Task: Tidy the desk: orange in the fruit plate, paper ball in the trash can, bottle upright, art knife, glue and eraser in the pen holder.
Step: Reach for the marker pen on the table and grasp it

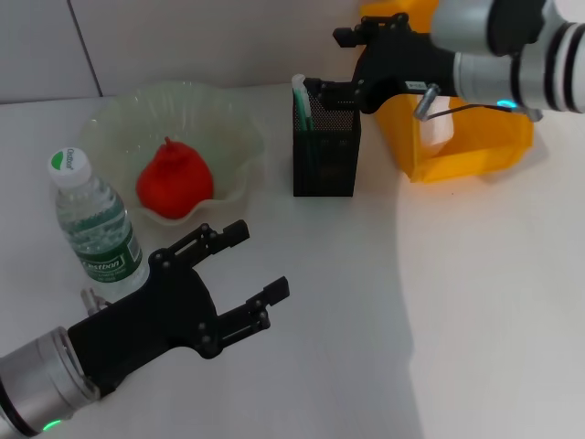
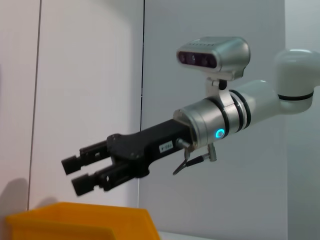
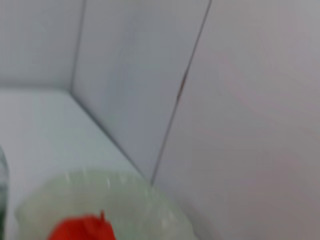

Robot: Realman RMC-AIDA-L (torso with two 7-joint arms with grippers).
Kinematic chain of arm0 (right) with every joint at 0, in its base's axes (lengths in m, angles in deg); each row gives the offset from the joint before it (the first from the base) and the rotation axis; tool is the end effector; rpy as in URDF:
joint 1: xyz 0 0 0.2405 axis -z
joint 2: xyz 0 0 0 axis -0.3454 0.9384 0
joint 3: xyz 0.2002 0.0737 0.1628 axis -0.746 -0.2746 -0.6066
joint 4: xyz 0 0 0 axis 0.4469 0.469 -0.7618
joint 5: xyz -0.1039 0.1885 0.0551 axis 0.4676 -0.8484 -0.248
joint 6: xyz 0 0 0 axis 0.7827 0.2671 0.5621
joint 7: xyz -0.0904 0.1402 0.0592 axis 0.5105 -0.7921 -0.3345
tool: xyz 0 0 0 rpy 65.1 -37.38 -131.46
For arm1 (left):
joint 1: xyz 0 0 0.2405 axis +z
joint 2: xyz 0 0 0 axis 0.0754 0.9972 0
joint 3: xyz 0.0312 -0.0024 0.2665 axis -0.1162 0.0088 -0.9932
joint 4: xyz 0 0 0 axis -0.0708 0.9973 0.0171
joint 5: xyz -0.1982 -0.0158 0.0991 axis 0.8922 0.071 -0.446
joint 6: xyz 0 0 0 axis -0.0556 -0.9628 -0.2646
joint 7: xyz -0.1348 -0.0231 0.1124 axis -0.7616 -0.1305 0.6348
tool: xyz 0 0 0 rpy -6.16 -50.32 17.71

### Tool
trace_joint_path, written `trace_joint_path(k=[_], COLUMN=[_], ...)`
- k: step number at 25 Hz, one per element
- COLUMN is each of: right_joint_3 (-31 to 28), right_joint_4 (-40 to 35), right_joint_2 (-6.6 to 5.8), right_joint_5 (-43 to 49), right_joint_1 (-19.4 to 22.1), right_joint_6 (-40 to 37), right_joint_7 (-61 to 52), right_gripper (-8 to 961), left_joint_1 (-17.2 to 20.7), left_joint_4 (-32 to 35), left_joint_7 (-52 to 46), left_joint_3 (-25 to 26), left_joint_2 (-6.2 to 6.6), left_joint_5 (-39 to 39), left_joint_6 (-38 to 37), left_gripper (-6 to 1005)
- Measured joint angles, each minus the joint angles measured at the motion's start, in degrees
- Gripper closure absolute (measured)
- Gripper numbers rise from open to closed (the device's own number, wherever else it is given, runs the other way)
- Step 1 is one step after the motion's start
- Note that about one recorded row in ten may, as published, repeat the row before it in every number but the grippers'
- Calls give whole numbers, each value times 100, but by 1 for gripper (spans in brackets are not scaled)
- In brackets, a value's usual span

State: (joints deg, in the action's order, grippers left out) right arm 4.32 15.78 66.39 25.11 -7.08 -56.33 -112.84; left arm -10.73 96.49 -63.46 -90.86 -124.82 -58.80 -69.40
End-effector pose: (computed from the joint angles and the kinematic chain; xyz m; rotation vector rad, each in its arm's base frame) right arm 0.1530 0.4436 -0.0138 -2.4188 0.1442 0.3118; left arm -0.2432 0.2742 -0.0975 -2.4768 -0.2370 -1.1426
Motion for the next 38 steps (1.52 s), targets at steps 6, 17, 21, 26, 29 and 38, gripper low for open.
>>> trace_joint_path(k=[6, 17, 21, 26, 29, 38], right_joint_3=[-1399, -3285, -3358, -3408, -3447, -3963], right_joint_4=[203, 2178, 2441, 2567, 2649, 3990], right_joint_2=[1, -5, -4, -18, -75, -738], right_joint_5=[-2105, -2699, -2707, -2707, -2616, -2299], right_joint_1=[510, 639, 612, 618, 725, 1055], right_joint_6=[-1799, -3516, -3509, -3520, -3659, -4972], right_joint_7=[1237, 2881, 3127, 3304, 3458, 4544], right_gripper=[255, 244, 244, 244, 244, 244], left_joint_1=[345, 1801, 2016, 2003, 1614, 63], left_joint_4=[793, 3782, 4739, 5973, 6659, 6821], left_joint_7=[-556, -2963, -4445, -6961, -9210, -11853], left_joint_3=[85, 850, 827, 564, 303, 273], left_joint_2=[89, -14, -23, -36, -36, -44], left_joint_5=[-525, -3080, -4054, -6084, -8135, -10191], left_joint_6=[250, 1483, 1940, 2444, 2302, 577], left_gripper=[222, 221, 222, 222, 222, 221])
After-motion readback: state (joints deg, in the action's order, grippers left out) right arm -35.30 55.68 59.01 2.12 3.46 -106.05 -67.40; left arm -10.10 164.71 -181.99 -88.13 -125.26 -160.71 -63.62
